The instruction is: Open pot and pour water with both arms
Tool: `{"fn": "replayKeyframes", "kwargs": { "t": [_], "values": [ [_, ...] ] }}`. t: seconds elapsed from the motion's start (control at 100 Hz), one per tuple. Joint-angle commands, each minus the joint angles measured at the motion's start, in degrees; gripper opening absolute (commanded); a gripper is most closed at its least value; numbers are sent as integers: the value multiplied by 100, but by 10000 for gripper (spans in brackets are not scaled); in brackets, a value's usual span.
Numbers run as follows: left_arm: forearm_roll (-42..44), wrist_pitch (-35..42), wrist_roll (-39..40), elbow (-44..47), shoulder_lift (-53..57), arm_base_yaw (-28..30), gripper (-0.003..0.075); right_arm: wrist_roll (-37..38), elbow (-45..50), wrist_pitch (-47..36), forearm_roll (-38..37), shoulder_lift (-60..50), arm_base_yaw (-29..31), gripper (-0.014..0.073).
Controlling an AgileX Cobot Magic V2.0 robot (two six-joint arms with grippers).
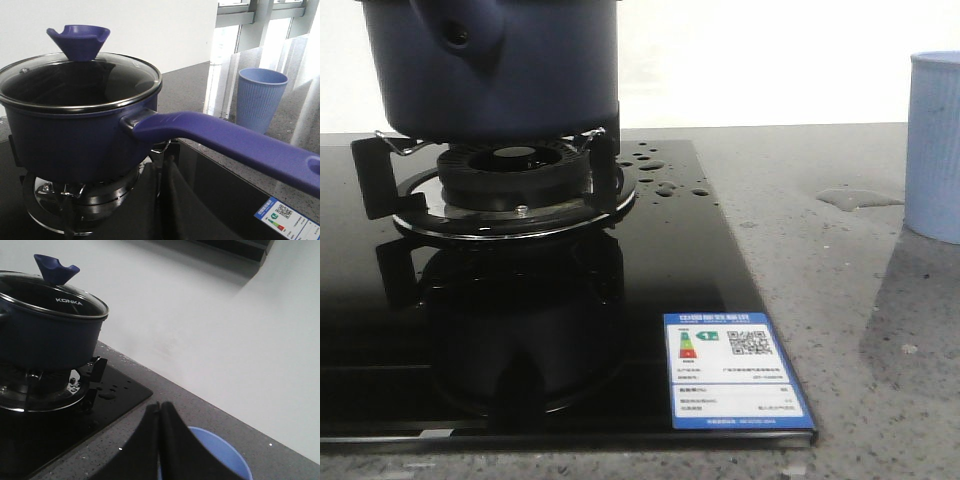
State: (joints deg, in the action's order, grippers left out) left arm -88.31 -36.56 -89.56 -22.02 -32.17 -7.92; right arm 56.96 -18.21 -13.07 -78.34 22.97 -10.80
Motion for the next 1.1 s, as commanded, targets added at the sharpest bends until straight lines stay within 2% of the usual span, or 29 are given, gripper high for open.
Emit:
{"fn": "replayKeyframes", "kwargs": {
  "t": [0.0, 0.09, 0.25, 0.3, 0.37, 0.45, 0.55, 0.66, 0.76, 0.83, 0.98, 1.02, 1.089],
  "values": [
    [-337, -72, 52, -143, -5, -23, -19, 9, -147, -87, 49, 27, 26, -67],
    [-173, 45, 52, -143, 121, 24, -19, 9, -147, -87, 49, 27, 26, -67],
    [945, 322, 246, -77, 772, 339, -19, 9, -147, -87, 49, 27, 26, -67],
    [1686, 507, 916, -77, 1025, 459, -19, 9, -147, -76, 49, 27, 26, -67],
    [2775, 756, 2239, -77, 1420, 580, -19, 9, -147, -64, 49, 27, 26, -67],
    [4410, 926, 3775, -18, 1882, 618, -19, 9, -147, -64, 49, 27, 26, -67],
    [5606, 1256, 4970, 239, 2341, 618, -19, 9, -147, -64, 49, 27, 26, -67],
    [6706, 2188, 6355, 792, 2792, 618, -19, 9, -147, -64, 49, 27, 26, -67],
    [7255, 3049, 7089, 1363, 3132, 618, -19, 9, -147, -64, 49, 27, 26, -67],
    [7257, 3552, 7106, 1677, 3312, 618, -19, 9, -147, -64, 49, 27, 26, -67],
    [7451, 3874, 7228, 2032, 3381, 618, -19, 9, -147, -64, 49, 27, 26, -67],
    [7935, 3903, 7590, 2086, 3381, 618, -19, 9, -147, -64, 49, 27, 26, -67],
    [9118, 3916, 8722, 2217, 3381, 618, -19, 9, -147, -64, 49, 27, 26, -67]
  ]
}}
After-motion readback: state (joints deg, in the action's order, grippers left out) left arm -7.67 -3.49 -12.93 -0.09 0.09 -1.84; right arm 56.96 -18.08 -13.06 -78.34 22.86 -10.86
